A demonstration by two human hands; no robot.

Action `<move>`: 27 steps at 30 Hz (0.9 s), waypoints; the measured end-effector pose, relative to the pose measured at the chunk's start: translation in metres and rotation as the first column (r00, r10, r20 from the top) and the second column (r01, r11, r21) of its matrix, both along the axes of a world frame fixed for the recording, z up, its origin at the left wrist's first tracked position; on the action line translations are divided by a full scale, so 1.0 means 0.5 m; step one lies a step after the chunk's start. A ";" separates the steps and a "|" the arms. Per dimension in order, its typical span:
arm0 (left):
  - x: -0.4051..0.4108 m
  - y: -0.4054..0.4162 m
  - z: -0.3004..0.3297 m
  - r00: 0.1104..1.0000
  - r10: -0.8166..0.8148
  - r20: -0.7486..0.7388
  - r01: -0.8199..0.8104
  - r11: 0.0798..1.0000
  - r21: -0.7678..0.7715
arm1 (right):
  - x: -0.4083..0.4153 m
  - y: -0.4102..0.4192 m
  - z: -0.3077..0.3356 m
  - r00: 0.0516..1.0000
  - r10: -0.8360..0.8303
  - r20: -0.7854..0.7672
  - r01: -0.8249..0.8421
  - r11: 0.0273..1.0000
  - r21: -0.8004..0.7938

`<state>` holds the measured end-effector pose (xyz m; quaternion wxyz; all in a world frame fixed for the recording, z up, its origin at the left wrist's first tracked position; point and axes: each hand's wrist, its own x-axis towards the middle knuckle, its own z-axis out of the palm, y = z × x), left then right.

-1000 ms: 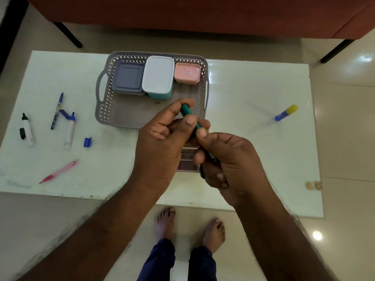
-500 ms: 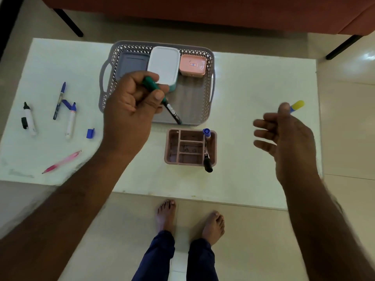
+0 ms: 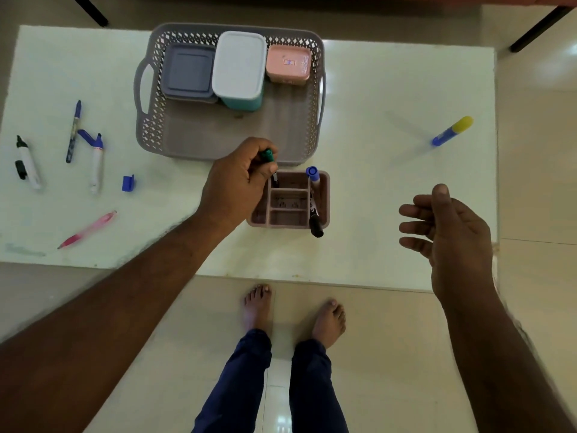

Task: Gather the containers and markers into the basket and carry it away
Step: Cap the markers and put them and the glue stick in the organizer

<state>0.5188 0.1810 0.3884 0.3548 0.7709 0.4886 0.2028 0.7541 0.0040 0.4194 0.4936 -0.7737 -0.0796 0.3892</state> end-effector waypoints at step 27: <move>0.015 -0.011 -0.027 0.989 -0.019 -0.144 0.026 0.998 0.051 | 0.034 -0.028 -0.014 1.000 -0.003 -0.019 0.003 1.000 0.012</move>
